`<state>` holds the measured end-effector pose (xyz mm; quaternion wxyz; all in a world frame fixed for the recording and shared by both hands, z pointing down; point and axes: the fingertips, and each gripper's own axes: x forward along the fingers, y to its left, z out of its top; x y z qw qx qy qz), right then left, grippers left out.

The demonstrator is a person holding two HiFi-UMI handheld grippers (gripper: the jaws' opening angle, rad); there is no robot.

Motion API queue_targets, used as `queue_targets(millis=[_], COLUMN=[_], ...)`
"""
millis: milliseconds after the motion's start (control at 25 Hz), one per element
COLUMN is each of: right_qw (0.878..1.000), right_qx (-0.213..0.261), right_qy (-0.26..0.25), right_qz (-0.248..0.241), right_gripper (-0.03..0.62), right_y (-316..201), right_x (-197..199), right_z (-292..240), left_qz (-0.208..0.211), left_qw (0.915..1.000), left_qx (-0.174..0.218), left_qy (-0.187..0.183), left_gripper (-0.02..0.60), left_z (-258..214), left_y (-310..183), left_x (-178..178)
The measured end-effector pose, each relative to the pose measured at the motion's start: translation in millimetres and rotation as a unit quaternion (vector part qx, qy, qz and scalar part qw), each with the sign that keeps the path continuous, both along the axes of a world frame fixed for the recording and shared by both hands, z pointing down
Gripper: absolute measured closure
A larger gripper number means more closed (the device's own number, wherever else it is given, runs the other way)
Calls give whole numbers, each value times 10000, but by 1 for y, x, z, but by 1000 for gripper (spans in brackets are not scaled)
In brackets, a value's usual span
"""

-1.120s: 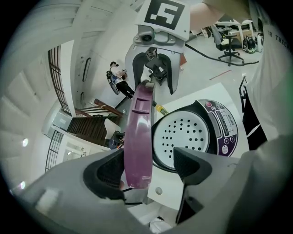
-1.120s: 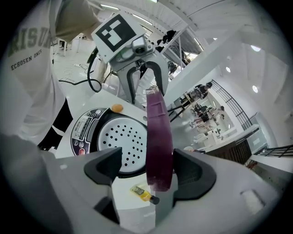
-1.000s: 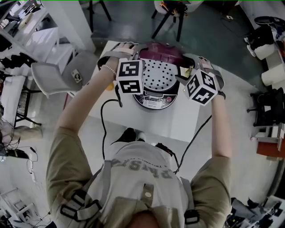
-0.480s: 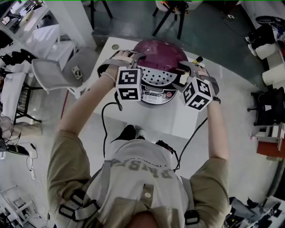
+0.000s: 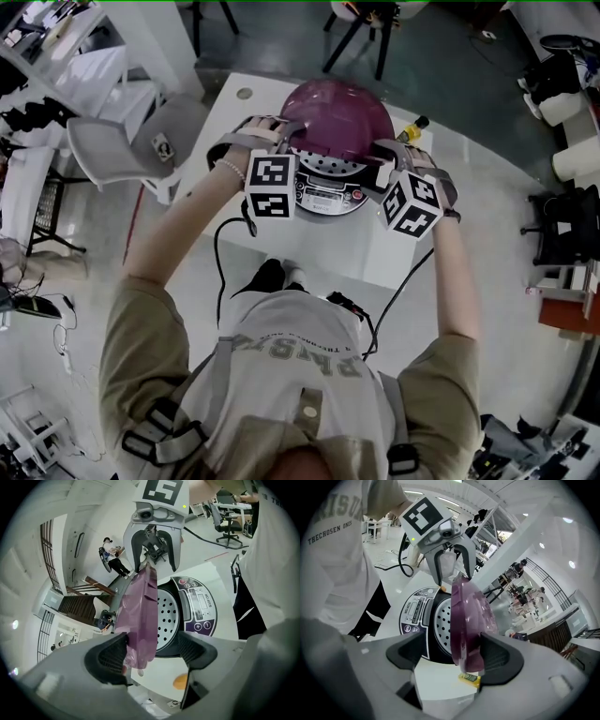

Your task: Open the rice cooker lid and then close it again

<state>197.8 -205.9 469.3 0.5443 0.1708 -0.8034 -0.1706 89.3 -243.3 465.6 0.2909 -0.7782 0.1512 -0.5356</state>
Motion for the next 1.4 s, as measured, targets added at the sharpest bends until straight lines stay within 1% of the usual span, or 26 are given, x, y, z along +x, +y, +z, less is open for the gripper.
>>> queue_targets(millis=[120,240,440,560,760,920,1160,1400], right_qw=[9999,9996,9985,9982,9975,9974,9970,9959], right_qx=[-109,-268,-508,-550,-599,-599,-601,-703], right_qy=[56,62,112,132,254,287,365,417], right_qz=[-55,-91,-181,-208,-267,-293,-338,-388], right_gripper=[243,240,198,189,169,158,146,141], right_y=[5,11,22,26,32,34,35,37], right_x=[1,1,1,2,3,2,1,2], right_z=[6,12,23,27,41,47,51,55], left_qz=[21,70,138,205,224,164,131,242], left_qw=[9999,9996,9989,9984,9978,9978,9969,9942], left_qx=[-94,-242,-362,-387,-462,-541,-732,-971], left_qy=[-40,-100,-258,-359,-427,-350,-264,-391], left_gripper=[222,196,168,135,119,101,100,98], left_z=[6,14,27,32,46,49,50,55], left_y=[4,11,20,25,30,29,26,26], left_x=[0,0,-1,-1,-1,-3,-6,-9])
